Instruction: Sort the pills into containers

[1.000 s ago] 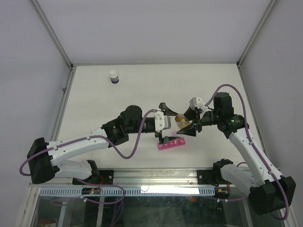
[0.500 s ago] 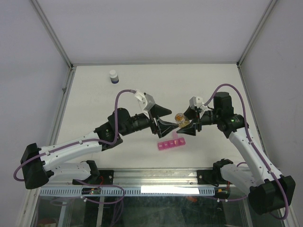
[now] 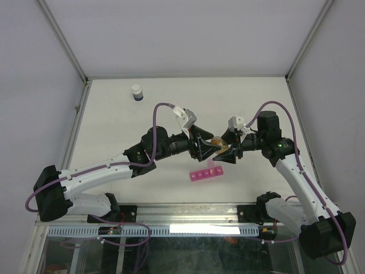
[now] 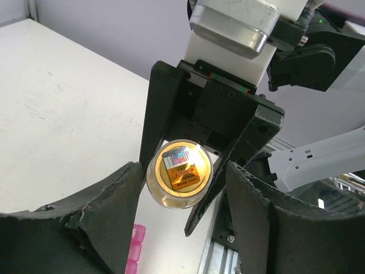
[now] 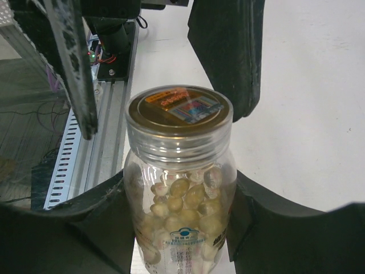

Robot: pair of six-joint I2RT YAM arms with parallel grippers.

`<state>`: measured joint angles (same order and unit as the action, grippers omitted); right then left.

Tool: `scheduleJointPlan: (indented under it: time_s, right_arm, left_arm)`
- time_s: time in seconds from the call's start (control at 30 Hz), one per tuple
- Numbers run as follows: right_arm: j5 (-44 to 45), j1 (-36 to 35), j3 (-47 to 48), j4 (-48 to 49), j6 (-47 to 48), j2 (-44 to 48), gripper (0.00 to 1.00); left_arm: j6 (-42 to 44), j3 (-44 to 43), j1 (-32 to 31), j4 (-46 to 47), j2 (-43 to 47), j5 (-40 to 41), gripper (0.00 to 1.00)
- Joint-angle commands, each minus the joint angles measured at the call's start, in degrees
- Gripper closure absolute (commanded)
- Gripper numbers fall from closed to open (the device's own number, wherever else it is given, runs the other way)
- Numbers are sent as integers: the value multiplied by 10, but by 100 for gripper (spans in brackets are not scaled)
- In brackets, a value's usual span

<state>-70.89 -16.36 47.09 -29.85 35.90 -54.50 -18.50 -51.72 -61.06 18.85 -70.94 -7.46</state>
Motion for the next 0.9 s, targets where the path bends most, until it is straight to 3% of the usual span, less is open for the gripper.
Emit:
scheduleJointPlan:
  time_s: [0.0,0.27,0.4,0.63,0.8,0.87]
  right_arm:
    - [-3,2,24,22,-4,1,100]
    - [-3,2,23,22,-4,1,100]
    - [-3,2,23,21,-4,2,100]
    - [-3,3,24,22,-5,2,100]
    - [-3,2,24,22,-5,2,100]
    - [-3,3,24,21,-5,2,100]
  left_arm:
    - [-7,-33,-1,9,-3,10,40]
    - [1,-43,-4,-5,-14,4,52]
    - [9,-49,-4,-15,-19,-10,66]
    - [18,-56,-4,-37,-23,-15,50]
    - [20,-62,-4,-45,-30,-23,49]
    - [22,-64,-4,-48,-33,-28,55]
